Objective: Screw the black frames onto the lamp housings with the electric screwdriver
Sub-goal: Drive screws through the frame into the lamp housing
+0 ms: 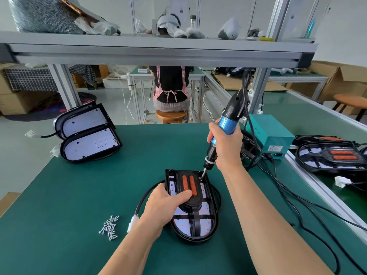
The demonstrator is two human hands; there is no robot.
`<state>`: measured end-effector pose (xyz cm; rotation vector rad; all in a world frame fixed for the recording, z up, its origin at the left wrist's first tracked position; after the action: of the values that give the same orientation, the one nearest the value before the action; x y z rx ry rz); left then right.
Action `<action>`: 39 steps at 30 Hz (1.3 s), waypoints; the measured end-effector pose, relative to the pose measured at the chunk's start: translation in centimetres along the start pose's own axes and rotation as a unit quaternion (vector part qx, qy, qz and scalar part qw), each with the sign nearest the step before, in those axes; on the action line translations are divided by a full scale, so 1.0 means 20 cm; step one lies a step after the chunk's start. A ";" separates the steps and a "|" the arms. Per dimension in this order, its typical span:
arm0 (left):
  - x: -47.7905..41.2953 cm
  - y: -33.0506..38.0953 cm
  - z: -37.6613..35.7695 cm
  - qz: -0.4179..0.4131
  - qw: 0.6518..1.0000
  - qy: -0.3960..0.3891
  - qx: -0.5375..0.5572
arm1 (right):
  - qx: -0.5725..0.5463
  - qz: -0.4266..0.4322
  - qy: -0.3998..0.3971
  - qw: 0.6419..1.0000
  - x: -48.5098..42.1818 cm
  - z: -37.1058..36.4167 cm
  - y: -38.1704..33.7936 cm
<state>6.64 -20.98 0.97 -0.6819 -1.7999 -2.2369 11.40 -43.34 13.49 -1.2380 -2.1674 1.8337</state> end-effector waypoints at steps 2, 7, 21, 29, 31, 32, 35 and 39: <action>0.00 0.00 0.00 -0.001 1.000 -0.003 -0.003 | -0.006 -0.008 0.010 1.000 0.01 0.04 0.01; 0.03 0.04 -0.01 -0.011 1.000 -0.011 -0.018 | -0.046 0.008 0.045 0.998 0.01 0.07 -0.08; 0.05 0.04 0.01 -0.003 0.999 0.019 -0.030 | -0.376 -0.217 0.223 0.873 0.43 0.49 0.24; 0.05 0.06 0.06 -0.043 0.985 0.093 -0.139 | -0.416 -0.265 0.164 0.854 0.47 0.40 0.33; 0.09 0.09 0.13 -0.060 0.970 0.152 -0.182 | -0.422 -0.265 0.165 0.851 0.46 0.40 0.34; 0.11 0.11 0.18 -0.079 0.962 0.180 -0.188 | -0.423 -0.265 0.165 0.851 0.46 0.40 0.34; 0.17 0.15 0.40 -0.110 0.930 0.274 -0.218 | -0.430 -0.267 0.163 0.847 0.46 0.40 0.35; 0.17 0.08 0.69 -0.045 0.905 0.308 -0.290 | -0.435 -0.262 0.163 0.846 0.46 0.41 0.36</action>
<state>7.48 -7.70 6.02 0.0677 -0.8834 -2.6501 4.94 -44.74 0.89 -0.7638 -2.7873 0.3667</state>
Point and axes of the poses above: each hand's wrist, its own x-axis away from the middle knuckle, its own z-axis out of the back of the hand, y = z × x, the point moved 9 cm from there along -x, towards the middle knuckle, and after that the axes turned 10 degrees about z, right-handed, at the moved point
